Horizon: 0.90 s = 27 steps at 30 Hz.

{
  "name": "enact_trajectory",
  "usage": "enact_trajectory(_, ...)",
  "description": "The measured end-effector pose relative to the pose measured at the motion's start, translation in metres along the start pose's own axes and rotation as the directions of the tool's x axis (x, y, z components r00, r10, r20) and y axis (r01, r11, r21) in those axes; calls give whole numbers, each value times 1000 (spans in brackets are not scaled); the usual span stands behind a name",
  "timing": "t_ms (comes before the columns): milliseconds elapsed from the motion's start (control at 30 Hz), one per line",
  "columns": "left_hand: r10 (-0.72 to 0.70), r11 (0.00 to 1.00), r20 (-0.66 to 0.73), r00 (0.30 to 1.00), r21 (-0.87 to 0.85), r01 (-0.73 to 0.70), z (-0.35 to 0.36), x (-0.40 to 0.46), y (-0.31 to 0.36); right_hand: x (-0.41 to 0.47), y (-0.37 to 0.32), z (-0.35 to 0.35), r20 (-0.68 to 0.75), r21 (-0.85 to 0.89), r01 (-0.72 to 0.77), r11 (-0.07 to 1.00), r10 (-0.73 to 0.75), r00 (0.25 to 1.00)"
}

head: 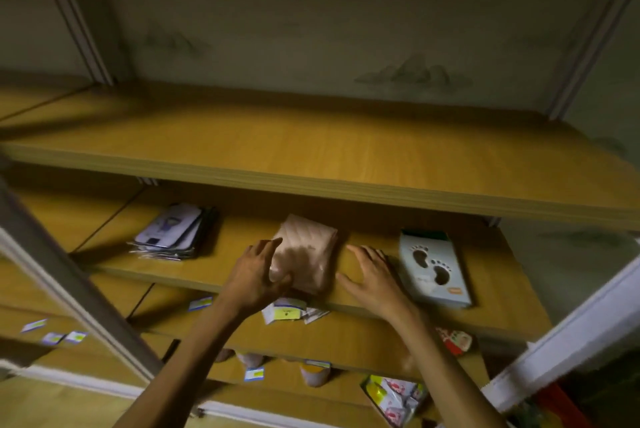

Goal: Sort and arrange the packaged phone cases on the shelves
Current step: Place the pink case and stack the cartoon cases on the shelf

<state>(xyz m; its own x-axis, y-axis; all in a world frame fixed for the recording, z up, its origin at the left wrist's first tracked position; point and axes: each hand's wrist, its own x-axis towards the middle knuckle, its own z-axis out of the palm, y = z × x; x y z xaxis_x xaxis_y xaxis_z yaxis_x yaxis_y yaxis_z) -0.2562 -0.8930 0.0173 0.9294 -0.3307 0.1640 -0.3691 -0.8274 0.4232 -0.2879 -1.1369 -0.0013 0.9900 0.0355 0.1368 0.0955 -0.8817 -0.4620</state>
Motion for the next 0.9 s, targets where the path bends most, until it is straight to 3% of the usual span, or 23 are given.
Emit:
enact_trajectory(300, 60, 991, 146, 988, -131, -41, -17, 15, -76, 8, -47, 36, 1, 121, -250, 961, 252, 968)
enact_trajectory(533, -38, 948, 267, 963, -295, 119, -7, 28, -73, 15, -64, 50, 163, 246, -505, 828, 478, 863)
enact_trajectory(800, 5, 934, 308, 951, -340, 106, 10, 38, -57, 24, -66, 59, 102, 395, -510, 764, 515, 851)
enact_trajectory(900, -47, 850, 332, 942, -482, 212, 19, 39, -52, 29, -65, 60, 125, 592, -508, 625, 552, 824)
